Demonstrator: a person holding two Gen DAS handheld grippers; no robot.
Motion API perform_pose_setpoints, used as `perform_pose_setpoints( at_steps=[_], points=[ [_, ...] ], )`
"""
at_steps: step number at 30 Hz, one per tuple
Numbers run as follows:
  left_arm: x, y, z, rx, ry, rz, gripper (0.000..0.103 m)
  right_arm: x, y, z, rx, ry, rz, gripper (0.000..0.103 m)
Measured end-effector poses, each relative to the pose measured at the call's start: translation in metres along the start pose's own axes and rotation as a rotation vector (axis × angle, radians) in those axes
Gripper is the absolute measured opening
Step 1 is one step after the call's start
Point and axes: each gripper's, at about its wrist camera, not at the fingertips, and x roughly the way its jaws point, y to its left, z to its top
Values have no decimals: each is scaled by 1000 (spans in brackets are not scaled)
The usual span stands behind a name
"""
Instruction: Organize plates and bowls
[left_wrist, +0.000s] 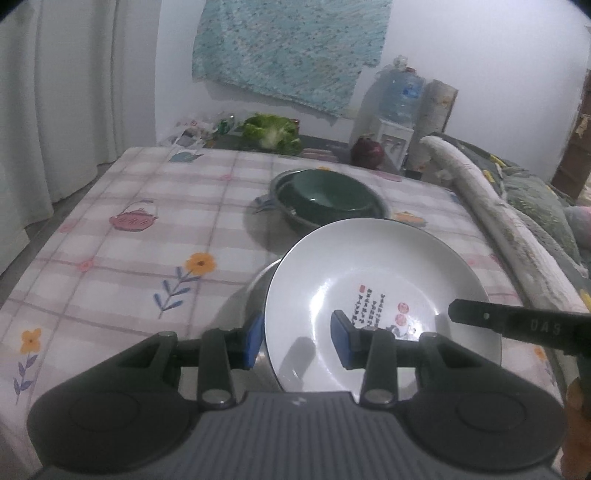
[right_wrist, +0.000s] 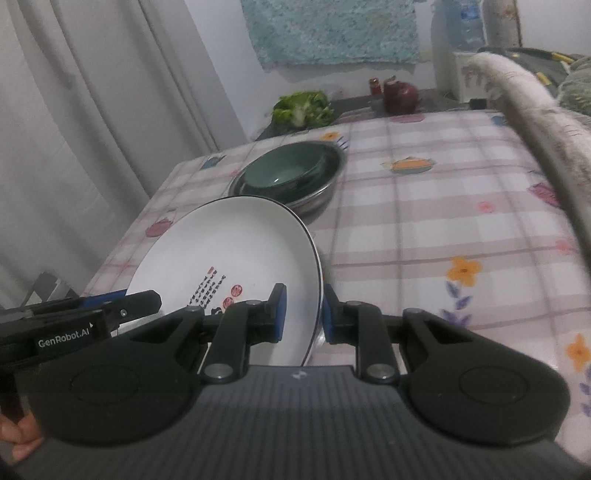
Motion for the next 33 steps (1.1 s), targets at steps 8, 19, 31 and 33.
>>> perform_pose_setpoints(
  at_steps=[8,19,31,33],
  points=[
    [13,16,0,-1,36,-10,40,22,10,-1,15,35,-12,20],
    [29,19,1,23,70,-25,40,37,4,-6,52,71,-33,20],
    [35,22,2,44,92,-36,40,45,-2,-6,81,95,-25,23],
    [33,23,3,47,89,-35,40,44,-4,-5,94,93,-15,26]
  ],
)
